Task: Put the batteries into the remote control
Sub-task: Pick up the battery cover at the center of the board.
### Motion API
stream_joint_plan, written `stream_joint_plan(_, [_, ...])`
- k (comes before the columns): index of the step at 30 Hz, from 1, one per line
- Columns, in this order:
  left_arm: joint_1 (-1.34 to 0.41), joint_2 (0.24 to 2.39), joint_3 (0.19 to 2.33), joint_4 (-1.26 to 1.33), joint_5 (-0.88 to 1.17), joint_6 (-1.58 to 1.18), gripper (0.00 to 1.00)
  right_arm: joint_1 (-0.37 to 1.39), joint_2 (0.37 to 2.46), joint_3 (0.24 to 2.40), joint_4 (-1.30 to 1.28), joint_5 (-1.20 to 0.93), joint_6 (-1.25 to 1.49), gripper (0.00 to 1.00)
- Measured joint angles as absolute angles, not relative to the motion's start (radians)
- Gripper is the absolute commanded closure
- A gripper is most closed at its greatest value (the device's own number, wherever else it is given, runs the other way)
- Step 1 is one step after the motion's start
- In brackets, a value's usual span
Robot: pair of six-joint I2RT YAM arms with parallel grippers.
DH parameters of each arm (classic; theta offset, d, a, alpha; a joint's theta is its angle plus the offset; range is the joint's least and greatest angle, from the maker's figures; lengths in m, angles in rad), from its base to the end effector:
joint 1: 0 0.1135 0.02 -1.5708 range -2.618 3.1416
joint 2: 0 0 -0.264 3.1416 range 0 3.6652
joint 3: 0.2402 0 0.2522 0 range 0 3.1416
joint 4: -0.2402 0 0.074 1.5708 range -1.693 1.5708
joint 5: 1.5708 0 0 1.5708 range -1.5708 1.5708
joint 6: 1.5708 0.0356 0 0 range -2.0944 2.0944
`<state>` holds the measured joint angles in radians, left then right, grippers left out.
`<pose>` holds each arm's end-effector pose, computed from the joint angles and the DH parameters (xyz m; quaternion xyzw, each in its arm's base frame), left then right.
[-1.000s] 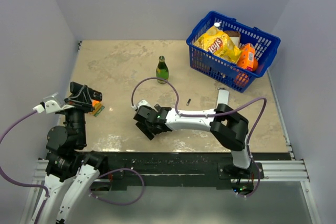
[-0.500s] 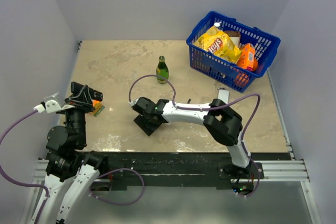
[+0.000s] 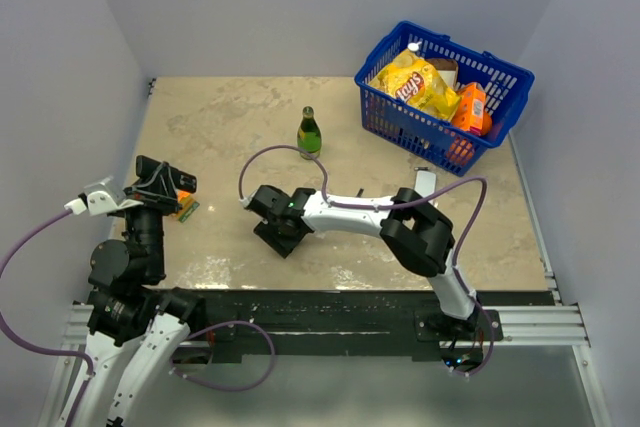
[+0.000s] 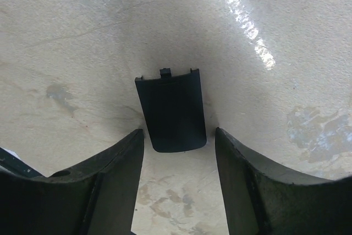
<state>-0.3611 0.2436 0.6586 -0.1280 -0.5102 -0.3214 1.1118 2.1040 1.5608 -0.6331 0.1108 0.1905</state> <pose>0.0665 -0.0065 0.3606 -0.1906 0.5832 -0.1170 0.7809 0.1971 0.3900 0.1646 -0.4255 0.8819 0.0754 0.1885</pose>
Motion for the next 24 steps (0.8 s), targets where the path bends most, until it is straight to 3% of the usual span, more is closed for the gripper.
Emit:
stream_joint_plan(4, [-0.361, 0.244, 0.659, -0.128, -0.508, -0.322, 0.99, 1.112, 2.113, 1.573, -0.649, 0.096, 0.181, 0.45])
stream_joint_plan(9, [-0.361, 0.244, 0.659, -0.128, -0.505, -0.322, 0.99, 1.111, 2.136, 1.613, -0.688, 0.086, 0.175, 0.56])
stream_joint_plan(12, [-0.361, 0.244, 0.659, -0.128, -0.501, -0.322, 0.99, 1.111, 2.137, 1.615, -0.694, 0.081, 0.175, 0.72])
stream_joint_plan(15, [-0.361, 0.244, 0.659, -0.128, -0.498, -0.325, 0.99, 1.112, 2.137, 1.615, -0.696, 0.083, 0.175, 0.78])
stream_joint_plan(24, [-0.361, 0.329, 0.658, -0.121, -0.39, -0.41, 0.99, 1.111, 2.068, 1.521, -0.698, 0.088, 0.175, 0.81])
